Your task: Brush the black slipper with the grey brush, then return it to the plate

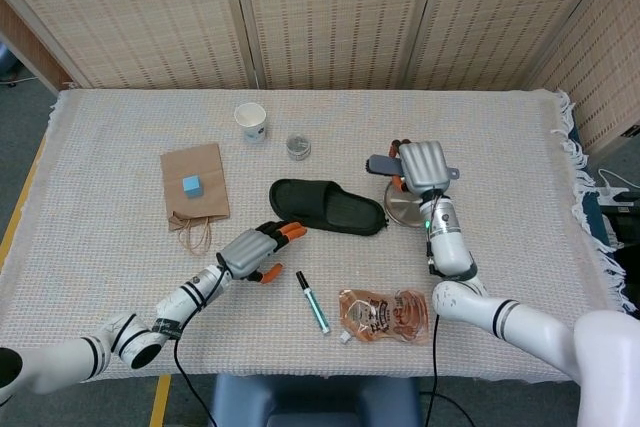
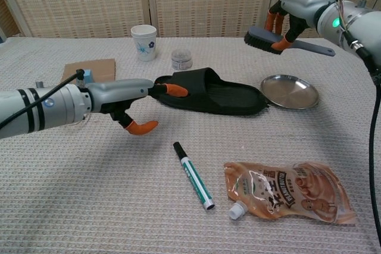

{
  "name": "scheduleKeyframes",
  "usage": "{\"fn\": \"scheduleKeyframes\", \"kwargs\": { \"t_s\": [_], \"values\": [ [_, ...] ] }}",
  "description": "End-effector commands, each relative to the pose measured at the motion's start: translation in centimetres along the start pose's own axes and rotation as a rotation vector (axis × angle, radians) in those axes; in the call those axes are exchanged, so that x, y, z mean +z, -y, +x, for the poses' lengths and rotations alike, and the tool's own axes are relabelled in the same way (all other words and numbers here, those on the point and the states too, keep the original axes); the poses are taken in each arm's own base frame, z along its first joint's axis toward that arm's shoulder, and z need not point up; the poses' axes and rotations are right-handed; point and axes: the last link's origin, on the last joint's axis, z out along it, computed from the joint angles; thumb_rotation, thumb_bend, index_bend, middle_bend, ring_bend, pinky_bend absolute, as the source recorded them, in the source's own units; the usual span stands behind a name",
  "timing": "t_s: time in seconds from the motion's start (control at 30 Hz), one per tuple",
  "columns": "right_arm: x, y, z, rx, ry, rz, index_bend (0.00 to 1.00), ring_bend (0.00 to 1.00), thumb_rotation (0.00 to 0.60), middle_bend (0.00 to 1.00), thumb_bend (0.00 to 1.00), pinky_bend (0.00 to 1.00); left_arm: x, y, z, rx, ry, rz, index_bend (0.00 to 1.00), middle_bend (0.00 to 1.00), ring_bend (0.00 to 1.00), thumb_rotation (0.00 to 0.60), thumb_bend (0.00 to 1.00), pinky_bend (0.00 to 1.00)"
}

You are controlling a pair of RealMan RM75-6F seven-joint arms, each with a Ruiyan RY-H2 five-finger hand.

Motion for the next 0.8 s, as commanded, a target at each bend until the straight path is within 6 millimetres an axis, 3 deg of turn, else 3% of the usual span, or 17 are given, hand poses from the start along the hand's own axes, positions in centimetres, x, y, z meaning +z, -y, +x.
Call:
{"fn": "scheduleKeyframes", "kwargs": {
  "t_s": [0.03, 0.37, 0.8],
  "values": [
    [-0.1, 0.8, -0.2, -0.009, 0.008, 0.022, 0.94, 0.57, 0.6, 0.63, 0.47, 0.91, 1.9, -0.3, -0.3, 0.027, 0.008, -0.005, 0.0, 0.0, 0.0, 0.6, 0.56, 0.09],
    [0.3, 3.1, -0.9, -0.026, 0.027, 0.053, 0.93, 0.57, 0.6, 0.63, 0.47, 0.91, 3.5, 1.6, 0.3, 0.004, -0.04, 0.053, 0.0, 0.0, 0.0, 0.6, 0.56, 0.08],
    [1.6, 6.4, -2.1, -0.072, 0.051, 0.086, 0.93, 0.57, 0.6, 0.63, 0.47, 0.91, 4.5, 2.0, -0.2, -0.001, -0.007, 0.056, 0.0, 0.0, 0.0, 0.6, 0.56, 0.08]
  ]
}}
